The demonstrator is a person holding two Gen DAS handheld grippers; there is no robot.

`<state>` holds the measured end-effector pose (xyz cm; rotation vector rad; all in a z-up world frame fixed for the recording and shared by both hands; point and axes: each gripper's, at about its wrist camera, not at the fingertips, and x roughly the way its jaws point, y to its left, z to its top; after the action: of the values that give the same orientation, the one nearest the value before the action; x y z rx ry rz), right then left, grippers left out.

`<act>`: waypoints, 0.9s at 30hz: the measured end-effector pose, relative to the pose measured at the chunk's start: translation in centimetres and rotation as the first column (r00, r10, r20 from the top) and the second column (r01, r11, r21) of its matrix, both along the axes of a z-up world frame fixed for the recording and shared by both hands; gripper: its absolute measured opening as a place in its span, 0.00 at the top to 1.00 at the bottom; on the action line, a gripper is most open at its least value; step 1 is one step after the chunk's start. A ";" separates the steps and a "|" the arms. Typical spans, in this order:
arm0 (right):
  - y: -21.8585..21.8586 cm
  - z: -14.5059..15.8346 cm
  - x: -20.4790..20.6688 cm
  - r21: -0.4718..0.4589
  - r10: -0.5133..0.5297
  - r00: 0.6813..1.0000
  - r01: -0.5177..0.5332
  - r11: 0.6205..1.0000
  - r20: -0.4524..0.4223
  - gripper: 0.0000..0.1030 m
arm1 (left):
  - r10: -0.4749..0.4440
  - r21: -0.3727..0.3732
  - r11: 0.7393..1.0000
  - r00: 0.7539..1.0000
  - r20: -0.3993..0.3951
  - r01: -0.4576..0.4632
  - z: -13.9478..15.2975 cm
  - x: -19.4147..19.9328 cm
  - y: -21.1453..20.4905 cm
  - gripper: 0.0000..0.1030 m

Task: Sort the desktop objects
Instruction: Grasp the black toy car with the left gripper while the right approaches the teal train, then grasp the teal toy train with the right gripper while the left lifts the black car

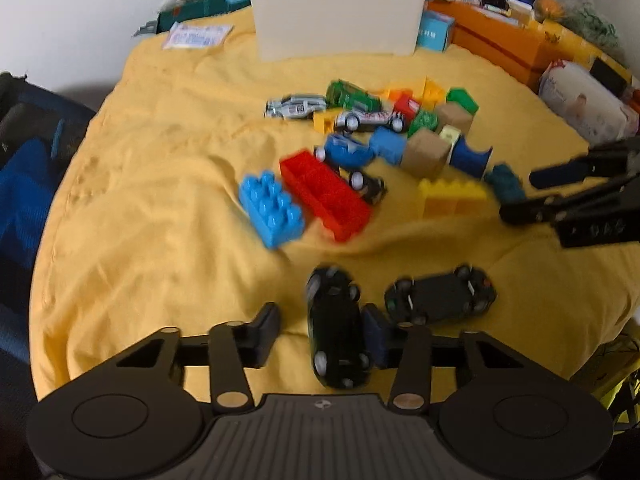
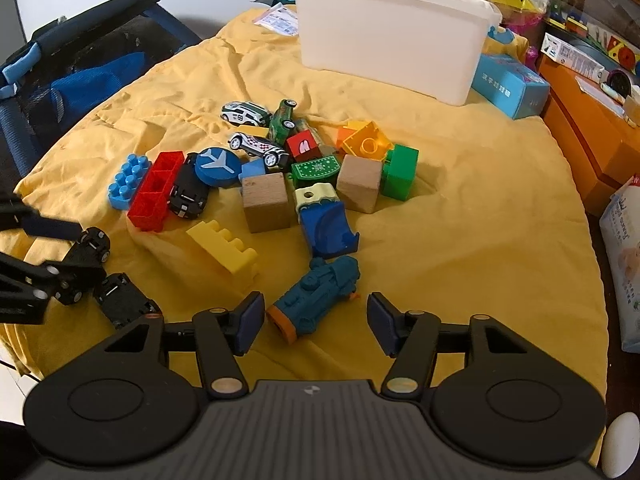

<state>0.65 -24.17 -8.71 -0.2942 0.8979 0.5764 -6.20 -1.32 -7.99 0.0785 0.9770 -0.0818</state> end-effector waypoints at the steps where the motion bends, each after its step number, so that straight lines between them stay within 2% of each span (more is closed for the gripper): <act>1: 0.0 0.0 -0.1 -0.004 0.004 1.000 -0.004 1.000 0.004 0.41 | -0.010 0.004 1.000 1.000 0.008 0.010 0.0 -0.2 -0.1 0.59; 3: 0.0 0.0 -0.1 -0.008 0.006 1.000 -0.005 1.000 0.008 0.42 | -0.027 0.009 1.000 0.999 0.017 0.027 0.1 -0.2 -0.2 0.69; 10: -0.1 -0.6 0.6 0.006 -0.044 0.999 0.044 0.999 -0.025 0.43 | -0.020 0.006 1.000 0.999 0.039 0.020 0.4 0.4 -0.1 0.69; 11: 0.0 -0.6 0.7 0.007 -0.044 0.999 0.044 0.999 -0.021 0.45 | -0.020 0.007 1.000 0.999 0.044 0.020 0.6 0.5 -0.1 0.69; 13: 0.0 -0.7 0.9 0.014 -0.043 0.999 0.043 0.999 -0.028 0.65 | -0.016 0.007 1.000 0.998 0.060 0.015 1.2 0.7 0.0 0.69; 17: -0.6 -0.5 1.4 0.032 -0.069 0.997 0.070 0.997 -0.035 0.65 | 0.000 0.008 1.000 0.995 0.100 -0.001 2.5 1.4 0.5 0.69; 20: -1.5 -0.5 1.7 0.020 -0.090 0.996 0.091 0.996 -0.025 0.63 | 0.015 0.001 1.000 0.993 0.118 -0.015 3.3 2.0 0.9 0.69; 21: -1.7 -0.6 1.8 0.013 -0.096 0.995 0.097 0.995 -0.026 0.52 | 0.016 0.002 1.000 0.992 0.123 -0.016 3.4 2.2 1.0 0.69; 22: -1.8 -0.8 1.9 0.002 -0.106 0.994 0.107 0.994 -0.030 0.32 | 0.019 0.004 1.000 0.992 0.125 -0.020 3.5 2.4 1.0 0.69; 23: -1.9 -0.9 2.1 -0.002 -0.124 0.992 0.124 0.992 -0.033 0.28 | 0.023 0.004 1.000 0.992 0.125 -0.024 3.6 2.5 1.0 0.69; 27: -2.1 -1.3 3.2 0.032 -0.199 0.978 0.201 0.979 -0.055 0.40 | 0.038 -0.007 0.999 0.991 0.125 -0.037 3.9 3.1 1.3 0.69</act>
<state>3.86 -26.23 -9.97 -0.1533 0.9528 0.4148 -3.06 -0.05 -4.14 0.0599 0.8524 -0.0440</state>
